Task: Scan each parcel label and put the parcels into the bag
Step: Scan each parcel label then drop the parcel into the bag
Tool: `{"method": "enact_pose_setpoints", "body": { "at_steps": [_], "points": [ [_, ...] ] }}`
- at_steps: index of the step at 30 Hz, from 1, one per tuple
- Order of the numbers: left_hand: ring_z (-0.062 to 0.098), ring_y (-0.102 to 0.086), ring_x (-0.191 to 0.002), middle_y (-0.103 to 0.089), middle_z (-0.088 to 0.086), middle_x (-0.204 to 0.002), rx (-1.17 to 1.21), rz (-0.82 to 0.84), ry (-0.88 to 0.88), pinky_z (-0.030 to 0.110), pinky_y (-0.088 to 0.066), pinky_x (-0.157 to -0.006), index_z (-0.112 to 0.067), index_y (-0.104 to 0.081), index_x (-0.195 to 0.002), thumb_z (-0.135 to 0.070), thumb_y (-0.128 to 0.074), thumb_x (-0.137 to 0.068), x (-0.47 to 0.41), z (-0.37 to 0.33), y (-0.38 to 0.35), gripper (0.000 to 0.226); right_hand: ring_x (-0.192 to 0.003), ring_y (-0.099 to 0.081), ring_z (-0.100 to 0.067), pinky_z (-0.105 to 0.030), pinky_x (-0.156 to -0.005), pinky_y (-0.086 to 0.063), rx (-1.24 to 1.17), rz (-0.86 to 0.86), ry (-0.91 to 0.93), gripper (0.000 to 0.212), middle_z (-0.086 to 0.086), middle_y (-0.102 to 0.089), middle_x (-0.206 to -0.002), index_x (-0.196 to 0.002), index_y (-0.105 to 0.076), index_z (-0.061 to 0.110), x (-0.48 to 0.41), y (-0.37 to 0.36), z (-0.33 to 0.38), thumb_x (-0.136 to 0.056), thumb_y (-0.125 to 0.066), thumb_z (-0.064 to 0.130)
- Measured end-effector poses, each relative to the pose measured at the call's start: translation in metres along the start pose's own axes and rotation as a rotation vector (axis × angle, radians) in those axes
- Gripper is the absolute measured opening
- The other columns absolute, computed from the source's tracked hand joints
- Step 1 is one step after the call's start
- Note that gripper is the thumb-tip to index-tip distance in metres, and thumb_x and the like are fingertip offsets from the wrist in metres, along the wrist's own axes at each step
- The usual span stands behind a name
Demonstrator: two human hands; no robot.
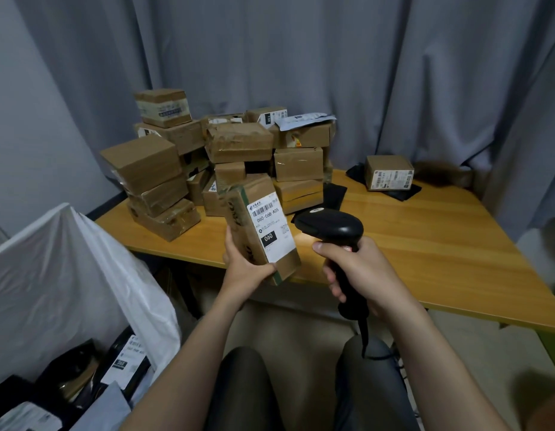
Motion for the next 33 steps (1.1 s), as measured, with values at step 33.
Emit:
{"method": "enact_pose_setpoints", "body": {
  "at_steps": [33],
  "points": [
    [0.025, -0.035, -0.148, -0.029, 0.006, -0.163, -0.019, 0.063, -0.017, 0.061, -0.043, -0.112, -0.086, 0.004, -0.131, -0.043, -0.098, -0.041, -0.021, 0.01, -0.003, 0.142, -0.042, -0.046, -0.021, -0.029, -0.045, -0.038, 0.094, 0.054, 0.054, 0.036, -0.007, -0.051, -0.054, -0.069, -0.059, 0.01, -0.001, 0.003, 0.004, -0.1, -0.068, 0.025]
  ]
}}
Point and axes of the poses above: each hand's wrist, its own x-axis away from the middle knuckle, its own y-axis out of the back of the hand, z = x × y, the point moved 10 cm from there along -x, towards the middle knuckle
